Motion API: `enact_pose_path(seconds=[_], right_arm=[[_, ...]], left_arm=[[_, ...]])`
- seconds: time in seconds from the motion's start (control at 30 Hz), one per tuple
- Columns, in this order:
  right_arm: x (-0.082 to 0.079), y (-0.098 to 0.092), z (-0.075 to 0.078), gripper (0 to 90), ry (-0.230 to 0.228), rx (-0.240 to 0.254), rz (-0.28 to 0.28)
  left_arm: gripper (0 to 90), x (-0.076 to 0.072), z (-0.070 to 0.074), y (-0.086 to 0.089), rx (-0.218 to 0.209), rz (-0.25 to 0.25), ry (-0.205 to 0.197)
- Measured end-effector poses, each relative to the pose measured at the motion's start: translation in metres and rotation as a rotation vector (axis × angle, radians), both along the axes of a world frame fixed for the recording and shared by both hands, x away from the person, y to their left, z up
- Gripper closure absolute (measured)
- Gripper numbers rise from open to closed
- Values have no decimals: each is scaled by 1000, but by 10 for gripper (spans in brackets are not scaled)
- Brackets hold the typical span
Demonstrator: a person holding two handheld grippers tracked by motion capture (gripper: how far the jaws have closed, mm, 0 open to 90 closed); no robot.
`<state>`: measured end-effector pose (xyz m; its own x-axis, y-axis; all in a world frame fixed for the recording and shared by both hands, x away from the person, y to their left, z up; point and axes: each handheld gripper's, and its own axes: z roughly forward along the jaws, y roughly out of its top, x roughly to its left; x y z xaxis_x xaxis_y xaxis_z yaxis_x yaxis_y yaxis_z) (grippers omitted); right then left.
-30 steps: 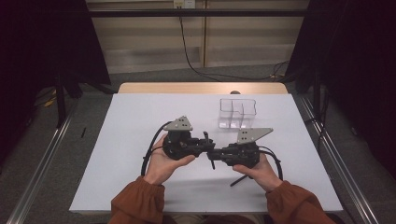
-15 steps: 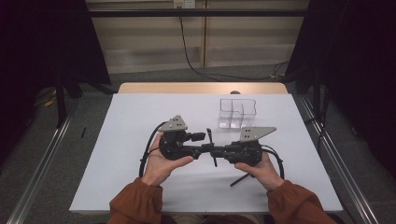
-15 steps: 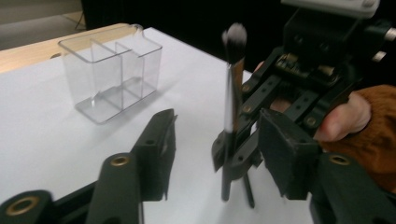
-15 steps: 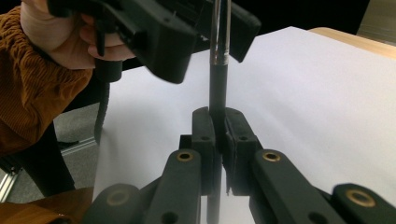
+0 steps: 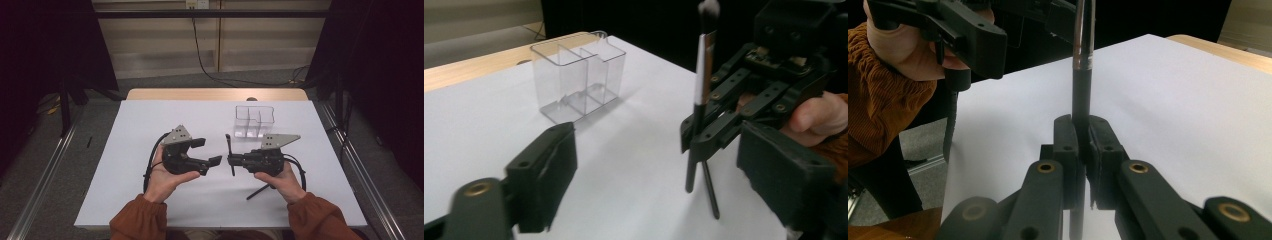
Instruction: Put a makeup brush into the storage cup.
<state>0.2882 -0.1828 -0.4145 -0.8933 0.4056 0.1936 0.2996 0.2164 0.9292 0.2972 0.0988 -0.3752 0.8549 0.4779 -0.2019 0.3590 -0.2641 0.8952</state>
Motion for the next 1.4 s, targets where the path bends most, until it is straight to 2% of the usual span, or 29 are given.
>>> enact_pose_path(seconds=[0.23, 0.43, 0.47, 0.53, 0.67, 0.77, 0.87, 0.97, 1.07, 1.13, 1.23, 1.4], right_arm=[[1, -4, 0, 842, 0, 6, -13], [0, -7, 2, 841, -5, 7, -29], [0, -8, 2, 841, -6, 10, -34], [0, -9, 3, 841, -7, 6, -41], [-1, -12, 4, 841, -9, 13, -46], [0, -15, 5, 841, -12, 20, -57], [0, -17, 5, 841, -11, 21, -66], [0, -18, 6, 841, -12, 24, -72], [0, -21, 6, 841, -13, 24, -80], [0, -23, 7, 841, -18, 27, -83], [0, -25, 9, 841, -19, 31, -94], [0, -27, 10, 841, -20, 35, -106]], left_arm=[[78, 0, -5, 19, 1, 73, -4], [32, 0, -9, 35, -33, 132, -21], [31, -1, -9, 38, -27, 131, -29], [30, -2, -10, 42, -45, 126, -30], [30, -5, -15, 52, -35, 132, -61], [30, -7, -17, 58, -42, 147, -68], [31, -10, -19, 67, -24, 180, -109], [32, -13, -23, 77, -38, 224, -121], [35, -14, -28, 87, -28, 268, -125], [39, -16, -30, 92, -38, 281, -118], [40, -20, -34, 101, -52, 308, -145], [40, -26, -39, 115, -54, 328, -156]])
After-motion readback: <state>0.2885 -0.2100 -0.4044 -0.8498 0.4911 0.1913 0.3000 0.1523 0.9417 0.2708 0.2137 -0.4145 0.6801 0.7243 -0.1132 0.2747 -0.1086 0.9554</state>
